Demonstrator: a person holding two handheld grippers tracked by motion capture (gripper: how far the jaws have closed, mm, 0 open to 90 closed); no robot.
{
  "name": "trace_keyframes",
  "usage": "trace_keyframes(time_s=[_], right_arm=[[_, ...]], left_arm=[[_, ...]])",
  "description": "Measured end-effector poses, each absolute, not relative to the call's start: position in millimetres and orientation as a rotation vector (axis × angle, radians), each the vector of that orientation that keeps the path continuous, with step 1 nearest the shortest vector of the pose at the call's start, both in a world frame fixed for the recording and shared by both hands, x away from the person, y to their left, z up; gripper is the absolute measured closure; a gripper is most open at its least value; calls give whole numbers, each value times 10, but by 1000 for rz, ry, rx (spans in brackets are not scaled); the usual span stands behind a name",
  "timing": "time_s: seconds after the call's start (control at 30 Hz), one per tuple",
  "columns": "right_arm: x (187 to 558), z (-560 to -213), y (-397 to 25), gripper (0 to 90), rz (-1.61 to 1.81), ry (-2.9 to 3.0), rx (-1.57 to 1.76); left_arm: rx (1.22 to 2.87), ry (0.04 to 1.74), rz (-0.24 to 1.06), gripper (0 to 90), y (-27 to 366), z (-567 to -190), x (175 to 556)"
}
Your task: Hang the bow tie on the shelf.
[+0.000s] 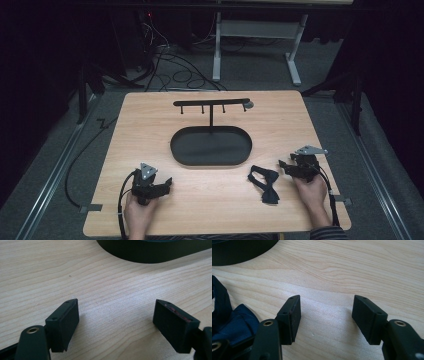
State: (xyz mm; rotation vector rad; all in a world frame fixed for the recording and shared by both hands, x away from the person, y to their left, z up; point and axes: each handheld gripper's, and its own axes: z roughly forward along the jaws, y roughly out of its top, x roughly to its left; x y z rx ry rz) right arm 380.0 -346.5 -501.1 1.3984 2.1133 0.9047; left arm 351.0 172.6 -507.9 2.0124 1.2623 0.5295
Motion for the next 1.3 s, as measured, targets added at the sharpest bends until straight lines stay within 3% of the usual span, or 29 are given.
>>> trace_keyframes(time_s=[0.97,1.3], right_arm=[[3778,-5011,-3458,380,907,2129,1390],[3726,-5003,-3463,425,903,2091,1376]], left_arm=[[2013,1262,530,213,1726,-5079,3510],[2013,1262,530,213,1726,-5080,3510]])
